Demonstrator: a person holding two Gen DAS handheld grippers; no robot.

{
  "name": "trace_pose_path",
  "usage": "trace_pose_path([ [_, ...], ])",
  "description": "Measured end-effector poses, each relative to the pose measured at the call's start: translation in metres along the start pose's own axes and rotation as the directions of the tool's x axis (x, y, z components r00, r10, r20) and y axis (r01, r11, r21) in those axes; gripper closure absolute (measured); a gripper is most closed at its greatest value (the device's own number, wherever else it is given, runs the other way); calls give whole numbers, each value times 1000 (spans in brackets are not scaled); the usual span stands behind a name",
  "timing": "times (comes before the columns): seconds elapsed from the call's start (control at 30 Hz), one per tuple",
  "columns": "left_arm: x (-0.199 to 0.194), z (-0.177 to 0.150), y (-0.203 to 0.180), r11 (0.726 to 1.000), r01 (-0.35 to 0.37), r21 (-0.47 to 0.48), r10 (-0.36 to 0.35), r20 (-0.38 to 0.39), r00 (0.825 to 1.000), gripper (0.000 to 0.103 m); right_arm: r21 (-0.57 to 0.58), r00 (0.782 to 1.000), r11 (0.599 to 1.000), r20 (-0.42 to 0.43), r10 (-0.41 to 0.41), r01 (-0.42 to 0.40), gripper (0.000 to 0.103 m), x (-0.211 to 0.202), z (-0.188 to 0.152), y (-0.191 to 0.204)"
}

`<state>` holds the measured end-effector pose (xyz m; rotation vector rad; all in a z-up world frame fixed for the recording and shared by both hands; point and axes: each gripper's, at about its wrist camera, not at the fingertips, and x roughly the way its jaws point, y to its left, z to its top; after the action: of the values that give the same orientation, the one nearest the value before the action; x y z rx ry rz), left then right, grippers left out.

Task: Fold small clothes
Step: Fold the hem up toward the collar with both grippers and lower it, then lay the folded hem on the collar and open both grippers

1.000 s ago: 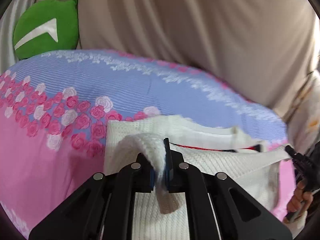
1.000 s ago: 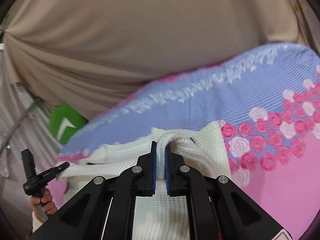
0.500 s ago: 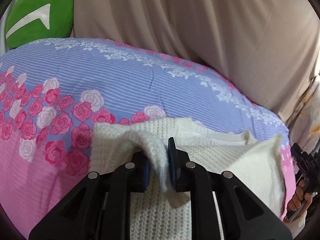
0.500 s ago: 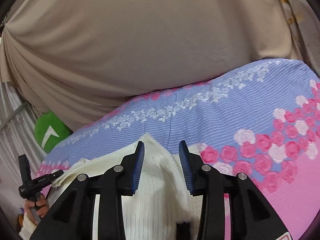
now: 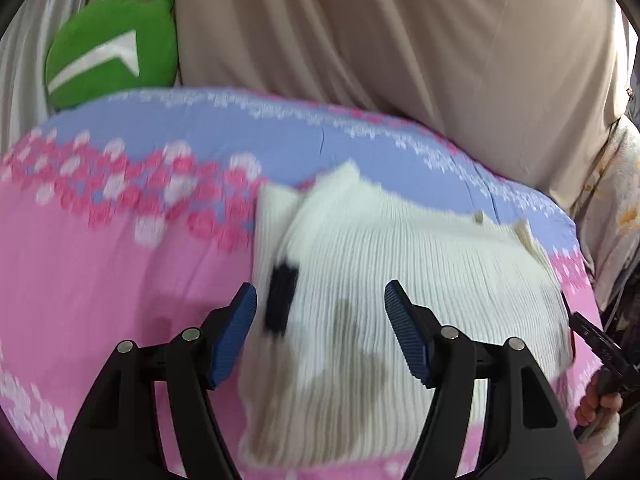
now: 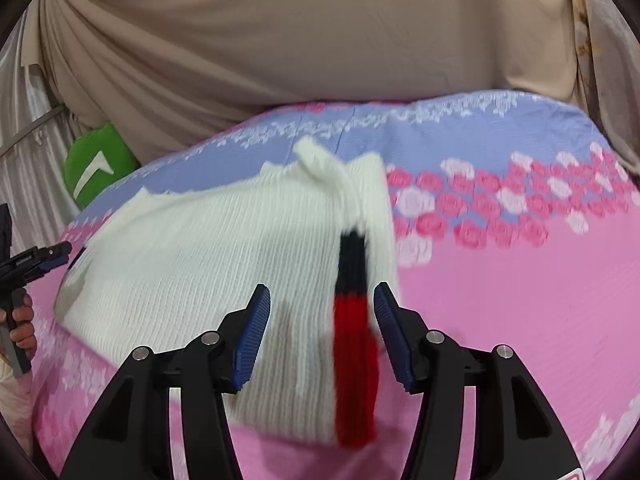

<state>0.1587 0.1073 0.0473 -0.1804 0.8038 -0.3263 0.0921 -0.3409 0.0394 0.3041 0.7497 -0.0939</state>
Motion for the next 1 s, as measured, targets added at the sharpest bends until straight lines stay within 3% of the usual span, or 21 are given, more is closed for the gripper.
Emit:
trace_pose_path([
  [0.13, -3, -34, 16, 999, 26, -28, -28, -79, 996, 45, 55, 998, 998, -42, 37, -35, 47, -1, -24, -8],
  [0.17, 1, -39, 18, 999, 32, -31, -36, -112, 993, 64, 60, 998, 998, -50, 40, -37, 49, 0, -27, -8],
  [0.2, 4, -42, 18, 999, 34, -32, -38, -134, 990, 84, 50, 999, 998, -41, 29, -27, 69, -1, -28, -5],
  [0.23, 3, -43, 17, 999, 22, -26, -26, -132, 991, 86, 37, 999, 999, -39, 24, -22, 94, -4, -26, -3],
  [0.27, -1, -42, 16, 999, 37, -29, -40, -126, 991, 94, 43, 999, 998, -31, 44, -43, 94, -9, -24, -2],
  [0.33, -18, -39, 14, 998, 60, -36, -64, -107, 992, 95, 78, 995, 992, 30, 98, -101, 95, -34, -20, -2],
  [0.43, -49, -45, 15, 996, 85, -30, -87, -88, 992, 96, 92, 991, 989, 80, 109, -116, 96, -72, -27, -4],
  [0.5, -58, -55, 20, 997, 77, -29, -79, -107, 991, 96, 98, 995, 991, 44, 90, -94, 96, -79, -40, -9],
  [0.57, -51, -72, 28, 998, 47, -43, -53, -163, 985, 96, 89, 999, 996, -45, 29, -25, 96, -66, -59, -14],
  [0.63, -32, -89, 37, 997, 36, -66, -50, -215, 975, 96, 90, 991, 996, -135, 1, 12, 95, -44, -74, -22],
  [0.7, -37, -90, 37, 996, 49, -74, -61, -184, 981, 92, 96, 992, 995, -125, 6, 6, 94, -47, -73, -24],
  [0.77, -51, -82, 33, 995, 56, -77, -67, -145, 987, 87, 90, 997, 996, -80, -14, 21, 83, -61, -60, -21],
  [0.83, -65, -63, 27, 996, 61, -57, -66, -80, 995, 63, 49, 999, 998, -9, -35, 35, 62, -74, -37, -14],
  [0.87, -69, -52, 22, 997, 65, -47, -67, -46, 997, 49, 30, 999, 999, 20, -42, 41, 59, -75, -25, -11],
  [0.97, -58, -11, 4, 997, 74, -4, -74, 23, 997, 44, -29, 996, 999, 83, -33, 36, 49, -63, 18, 3],
  [1.0, -44, 4, -3, 997, 76, 10, -76, 26, 997, 37, -45, 995, 998, 91, -33, 37, 44, -53, 31, 6],
])
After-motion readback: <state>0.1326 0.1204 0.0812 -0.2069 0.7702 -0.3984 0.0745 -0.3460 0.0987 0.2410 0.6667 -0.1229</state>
